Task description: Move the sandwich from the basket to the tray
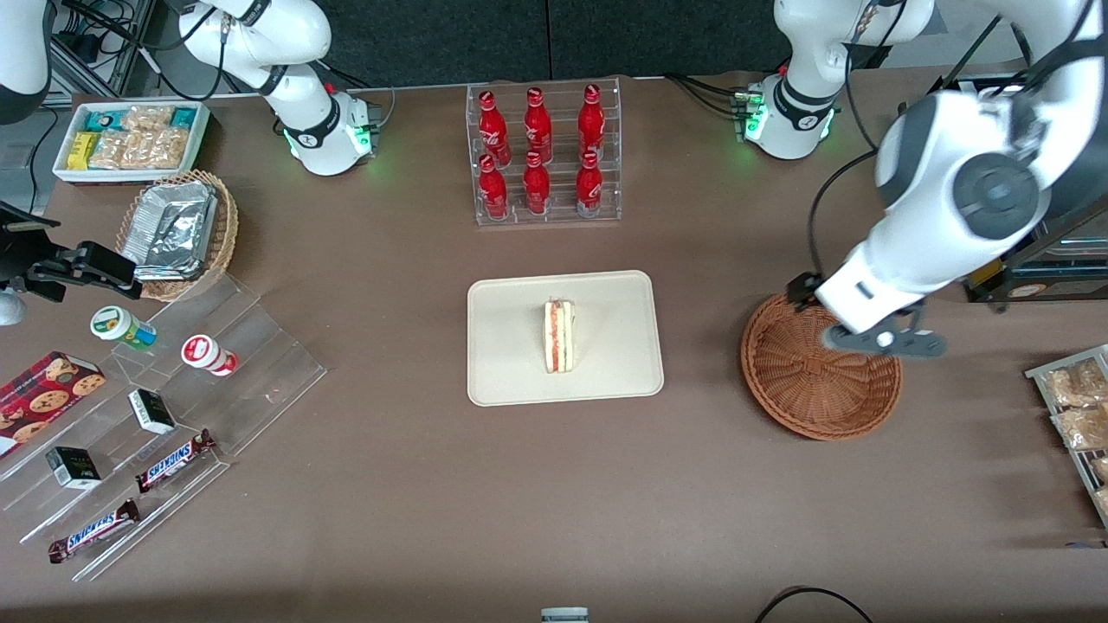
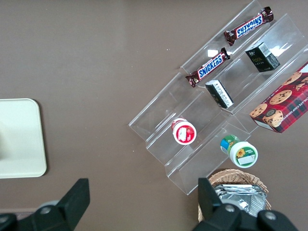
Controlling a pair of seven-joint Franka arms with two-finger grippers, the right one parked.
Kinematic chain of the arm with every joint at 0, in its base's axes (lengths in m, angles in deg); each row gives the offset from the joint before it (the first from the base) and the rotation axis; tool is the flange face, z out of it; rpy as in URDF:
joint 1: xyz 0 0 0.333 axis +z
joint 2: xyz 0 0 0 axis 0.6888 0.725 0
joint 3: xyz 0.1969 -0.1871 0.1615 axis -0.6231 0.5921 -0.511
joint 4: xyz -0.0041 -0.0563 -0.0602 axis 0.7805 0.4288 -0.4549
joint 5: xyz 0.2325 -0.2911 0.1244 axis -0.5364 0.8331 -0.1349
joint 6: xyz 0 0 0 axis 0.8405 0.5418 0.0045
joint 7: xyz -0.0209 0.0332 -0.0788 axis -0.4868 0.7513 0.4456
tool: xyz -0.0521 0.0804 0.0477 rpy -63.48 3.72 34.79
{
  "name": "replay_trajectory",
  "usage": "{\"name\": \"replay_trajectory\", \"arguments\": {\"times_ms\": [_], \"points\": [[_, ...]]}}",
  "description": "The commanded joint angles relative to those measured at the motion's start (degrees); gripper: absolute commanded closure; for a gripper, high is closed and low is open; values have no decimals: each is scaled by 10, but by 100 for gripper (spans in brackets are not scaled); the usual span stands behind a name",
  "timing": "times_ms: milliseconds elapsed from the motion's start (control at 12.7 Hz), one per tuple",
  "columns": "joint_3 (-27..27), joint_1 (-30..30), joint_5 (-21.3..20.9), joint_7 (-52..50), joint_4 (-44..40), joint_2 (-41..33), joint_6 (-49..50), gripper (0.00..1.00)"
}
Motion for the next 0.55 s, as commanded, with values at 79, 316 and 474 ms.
{"name": "replay_trajectory", "arguments": {"times_ms": [79,316,474], "points": [[53,69,9,18,-1,-57,74,0],[49,83,8,45,-45,-69,136,0],[46,83,7,45,-50,-80,146,0]]}}
